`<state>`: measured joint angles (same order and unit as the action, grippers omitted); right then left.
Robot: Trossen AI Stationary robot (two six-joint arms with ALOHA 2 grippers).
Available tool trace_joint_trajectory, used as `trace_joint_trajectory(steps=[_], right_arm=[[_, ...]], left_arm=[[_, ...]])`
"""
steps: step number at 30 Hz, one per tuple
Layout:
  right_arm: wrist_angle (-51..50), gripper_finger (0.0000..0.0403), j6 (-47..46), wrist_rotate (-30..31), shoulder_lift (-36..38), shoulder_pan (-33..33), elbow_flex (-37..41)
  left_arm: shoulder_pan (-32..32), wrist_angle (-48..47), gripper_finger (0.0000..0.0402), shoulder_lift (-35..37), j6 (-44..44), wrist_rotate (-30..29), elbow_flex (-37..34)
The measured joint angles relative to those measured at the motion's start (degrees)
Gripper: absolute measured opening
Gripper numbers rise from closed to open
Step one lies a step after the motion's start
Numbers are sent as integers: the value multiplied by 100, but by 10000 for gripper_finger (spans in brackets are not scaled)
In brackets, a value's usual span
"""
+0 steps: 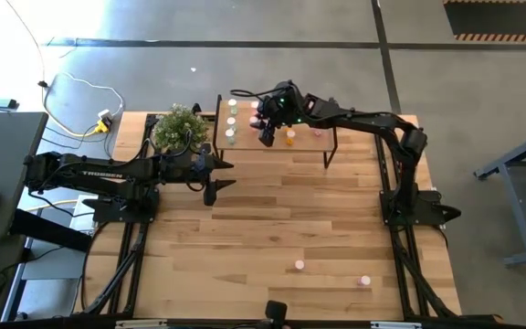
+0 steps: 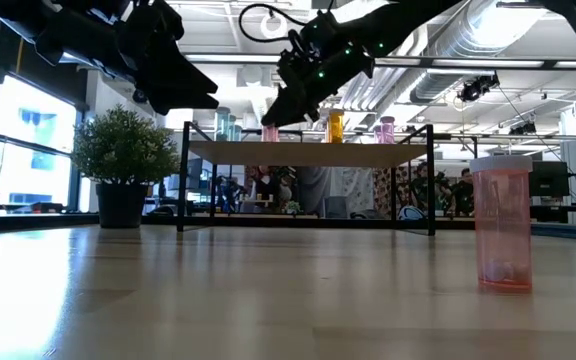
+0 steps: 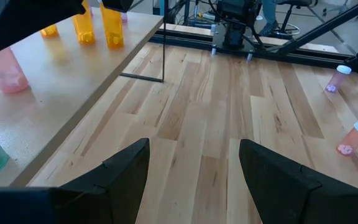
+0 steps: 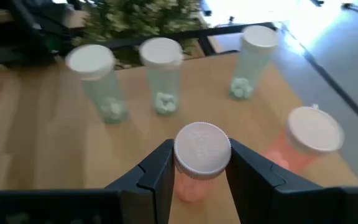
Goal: Pick and place medicine bottles onto shelf by color
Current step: Put the top pink pill bottle on the shelf aligned with the other pink pill bottle
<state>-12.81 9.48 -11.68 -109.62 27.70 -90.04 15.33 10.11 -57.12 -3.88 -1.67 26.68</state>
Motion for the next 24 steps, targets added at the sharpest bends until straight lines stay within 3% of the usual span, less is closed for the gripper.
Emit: trace_joint_trajectory(steps=[24], right_arm=[[-59, 122, -66, 195, -22, -11, 0]], left_arm=[[0, 0, 239, 0, 1, 0, 0]])
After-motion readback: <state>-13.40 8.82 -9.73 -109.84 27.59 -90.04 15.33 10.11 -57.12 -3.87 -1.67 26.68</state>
